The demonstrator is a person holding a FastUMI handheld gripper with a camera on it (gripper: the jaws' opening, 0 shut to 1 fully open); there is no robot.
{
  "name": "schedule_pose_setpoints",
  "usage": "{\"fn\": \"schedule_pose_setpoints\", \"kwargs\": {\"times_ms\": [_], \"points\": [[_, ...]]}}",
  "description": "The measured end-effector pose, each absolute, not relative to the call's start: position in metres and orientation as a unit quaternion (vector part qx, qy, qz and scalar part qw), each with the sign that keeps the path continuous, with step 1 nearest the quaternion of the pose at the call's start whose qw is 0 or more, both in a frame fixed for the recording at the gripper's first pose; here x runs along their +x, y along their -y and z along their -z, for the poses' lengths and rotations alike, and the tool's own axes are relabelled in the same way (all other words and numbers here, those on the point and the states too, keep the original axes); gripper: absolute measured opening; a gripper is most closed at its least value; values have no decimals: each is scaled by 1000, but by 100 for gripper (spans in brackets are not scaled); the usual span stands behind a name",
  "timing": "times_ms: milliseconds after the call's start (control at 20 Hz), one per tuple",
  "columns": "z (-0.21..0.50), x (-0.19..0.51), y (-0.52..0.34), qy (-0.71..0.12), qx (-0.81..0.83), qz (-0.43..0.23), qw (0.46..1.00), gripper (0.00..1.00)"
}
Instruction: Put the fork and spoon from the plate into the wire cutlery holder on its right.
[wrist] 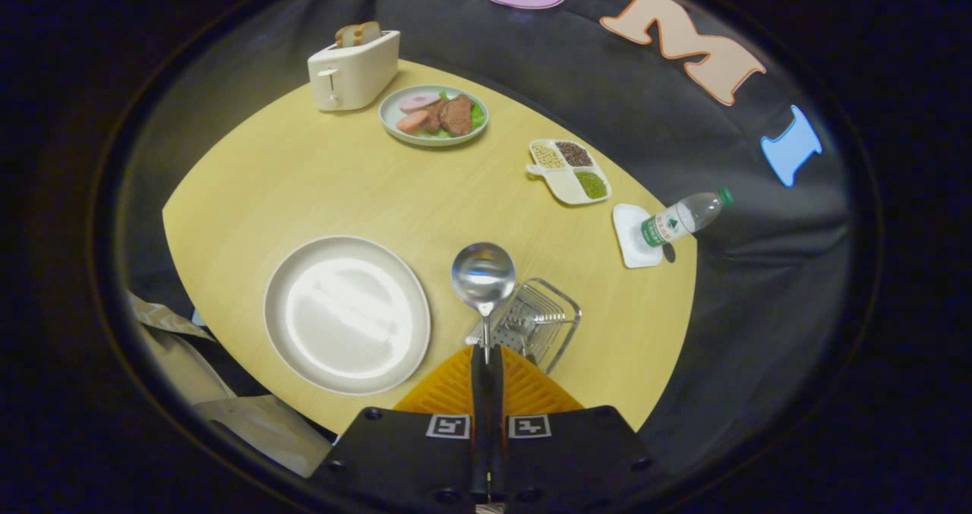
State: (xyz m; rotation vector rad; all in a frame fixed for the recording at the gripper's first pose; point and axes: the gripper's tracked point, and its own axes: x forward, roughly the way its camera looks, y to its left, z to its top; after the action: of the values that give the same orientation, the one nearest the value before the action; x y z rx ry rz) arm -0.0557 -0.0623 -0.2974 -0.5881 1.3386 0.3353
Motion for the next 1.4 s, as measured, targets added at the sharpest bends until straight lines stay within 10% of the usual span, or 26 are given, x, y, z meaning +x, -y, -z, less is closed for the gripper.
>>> {"fn": "schedule_pose_setpoints", "kwargs": {"times_ms": [1000,1200,1400], "points": [[291,-48,111,-655,-283,-102,693,10],[289,-45,109,-645,-280,-102,703,22],[284,-42,101,-629,-267,-108,722,73]]}}
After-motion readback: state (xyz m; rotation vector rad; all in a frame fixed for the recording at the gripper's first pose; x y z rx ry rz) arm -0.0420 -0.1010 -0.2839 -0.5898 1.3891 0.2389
